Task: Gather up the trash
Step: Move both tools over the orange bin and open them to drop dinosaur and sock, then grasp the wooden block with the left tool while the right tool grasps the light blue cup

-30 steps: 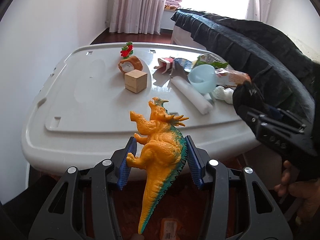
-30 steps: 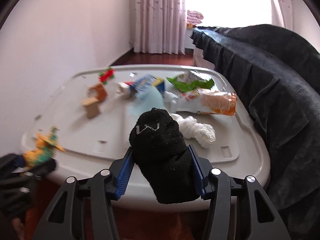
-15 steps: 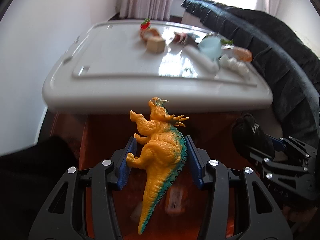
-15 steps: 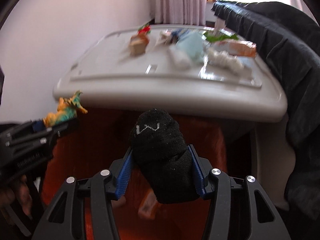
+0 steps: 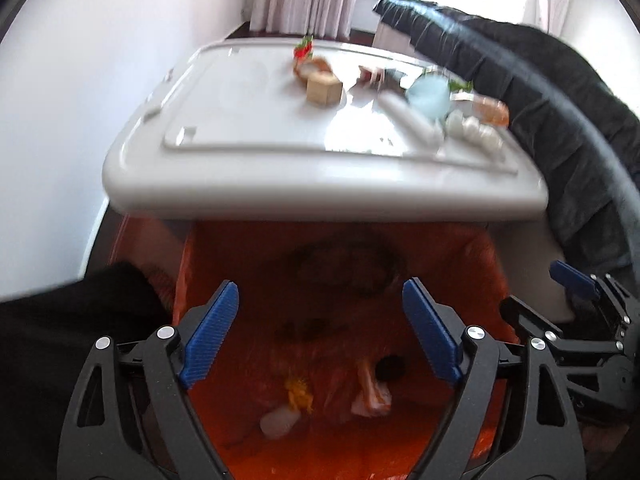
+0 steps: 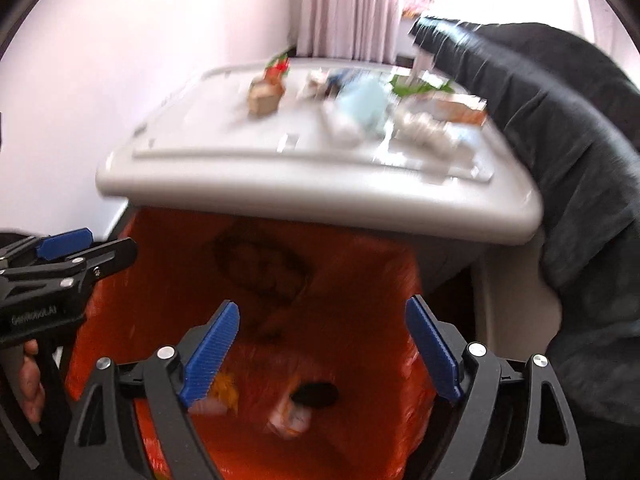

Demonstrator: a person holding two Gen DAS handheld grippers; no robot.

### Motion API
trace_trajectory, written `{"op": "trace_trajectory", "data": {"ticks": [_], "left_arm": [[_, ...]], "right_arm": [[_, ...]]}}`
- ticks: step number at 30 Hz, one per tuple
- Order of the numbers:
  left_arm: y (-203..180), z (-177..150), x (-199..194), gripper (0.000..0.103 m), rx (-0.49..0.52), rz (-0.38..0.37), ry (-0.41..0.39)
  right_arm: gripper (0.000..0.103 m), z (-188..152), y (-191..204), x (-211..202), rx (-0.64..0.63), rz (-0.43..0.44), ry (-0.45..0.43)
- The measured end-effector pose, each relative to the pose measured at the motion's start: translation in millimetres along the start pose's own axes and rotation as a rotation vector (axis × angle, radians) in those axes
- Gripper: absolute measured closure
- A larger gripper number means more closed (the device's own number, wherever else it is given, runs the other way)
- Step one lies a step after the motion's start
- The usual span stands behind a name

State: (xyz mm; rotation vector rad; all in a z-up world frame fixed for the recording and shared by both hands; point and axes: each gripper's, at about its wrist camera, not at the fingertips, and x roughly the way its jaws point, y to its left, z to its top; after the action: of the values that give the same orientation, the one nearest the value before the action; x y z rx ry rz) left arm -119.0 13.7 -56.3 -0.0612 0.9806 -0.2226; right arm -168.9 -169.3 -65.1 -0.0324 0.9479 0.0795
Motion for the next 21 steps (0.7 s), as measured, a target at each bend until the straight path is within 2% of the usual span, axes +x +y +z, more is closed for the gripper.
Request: {"op": "trace_trajectory", "data": {"ticks": [5,7,11,15,17,21], "left_arm": [[0,56,2,0.02,0.035,-0.074,-0.116],[-1,79,14,0.02,0.05,-0.104,-0.126],[-2,120,55,0.019,0.066,-0.12,-0.088],[9,151,103,0.019,0.029,-0.097,-0.036],[12,159,120,0.019,0.019,-0.09,-0.024],[10,175,153,0.019,0.06,-0.028,-0.003]], "right_arm": [[0.017,30,-12,-17,0.011,-0.026,-0.101],[0.016,46,-18,-20,0.018,-0.034,-0.13],[0.01,80,-29,-22,0.05,-0.035,-0.192],[0.006,107,-37,-16,0.069,-0.043,-0.24],[0.006,115,-40,-8,0.077,-0.045,-0.242],[0.006,119,-47,5,0.103,-0.031,-0.232]]}}
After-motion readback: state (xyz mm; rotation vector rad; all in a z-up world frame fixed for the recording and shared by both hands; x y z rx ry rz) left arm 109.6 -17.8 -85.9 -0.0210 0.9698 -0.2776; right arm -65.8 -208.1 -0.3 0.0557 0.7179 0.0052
